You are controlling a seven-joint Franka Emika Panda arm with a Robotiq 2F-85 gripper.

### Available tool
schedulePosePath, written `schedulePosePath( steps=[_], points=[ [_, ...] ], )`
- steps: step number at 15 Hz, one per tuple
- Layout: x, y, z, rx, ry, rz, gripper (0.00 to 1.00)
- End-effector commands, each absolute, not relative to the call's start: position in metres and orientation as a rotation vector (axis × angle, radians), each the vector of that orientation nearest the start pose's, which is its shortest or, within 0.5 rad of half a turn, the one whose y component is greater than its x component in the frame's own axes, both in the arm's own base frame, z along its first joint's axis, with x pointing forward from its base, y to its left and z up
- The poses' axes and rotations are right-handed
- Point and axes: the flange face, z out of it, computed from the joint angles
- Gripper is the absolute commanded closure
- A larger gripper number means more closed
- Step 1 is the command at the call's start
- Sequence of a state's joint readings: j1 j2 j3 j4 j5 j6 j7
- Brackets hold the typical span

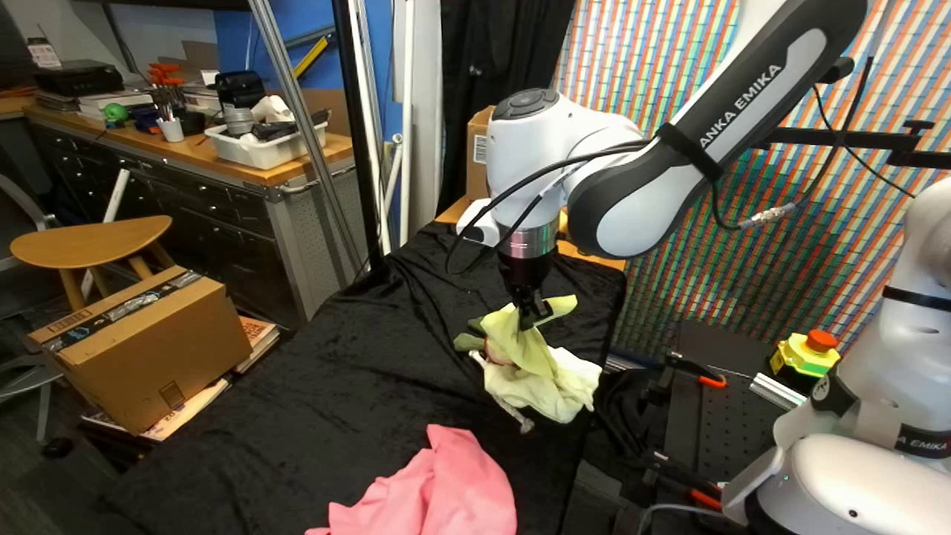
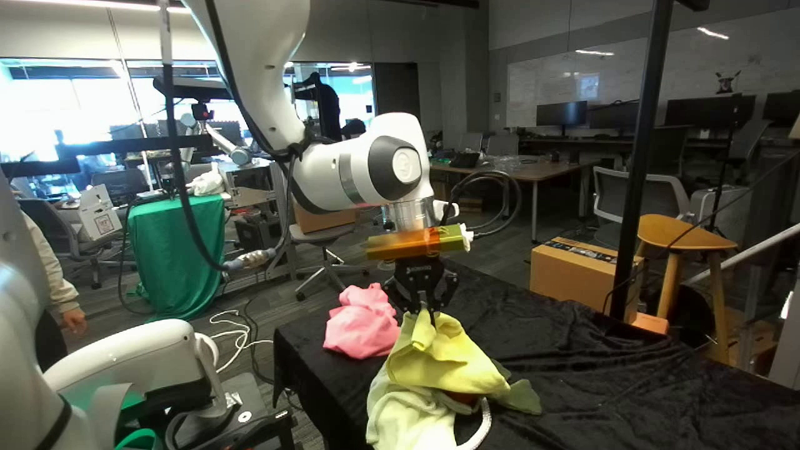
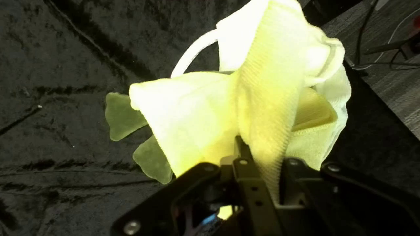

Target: Put all the items on the table in one place

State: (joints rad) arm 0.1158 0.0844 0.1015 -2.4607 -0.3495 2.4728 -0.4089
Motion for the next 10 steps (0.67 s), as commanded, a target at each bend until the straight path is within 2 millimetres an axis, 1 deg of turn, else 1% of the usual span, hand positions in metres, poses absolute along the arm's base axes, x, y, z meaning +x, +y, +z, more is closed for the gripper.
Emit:
schedulePosePath(
  steps=[1, 3, 5, 7, 8, 10],
  points=[
    [0.483, 0.114, 0.247, -3.006, -1.477, 0.155, 0.52],
    [0.488, 0.117, 0.246, -3.006, -1.477, 0.165, 0.36],
    [0.491, 0.123, 0.244, -3.014, -1.474, 0.173, 0.22],
    [0.492, 0.128, 0.247, -3.027, -1.479, 0.165, 0.07],
    [0.492, 0.133, 0.25, -3.032, -1.485, 0.154, 0.01],
    [0.492, 0.14, 0.256, -3.041, -1.491, 0.14, 0.0]
  ],
)
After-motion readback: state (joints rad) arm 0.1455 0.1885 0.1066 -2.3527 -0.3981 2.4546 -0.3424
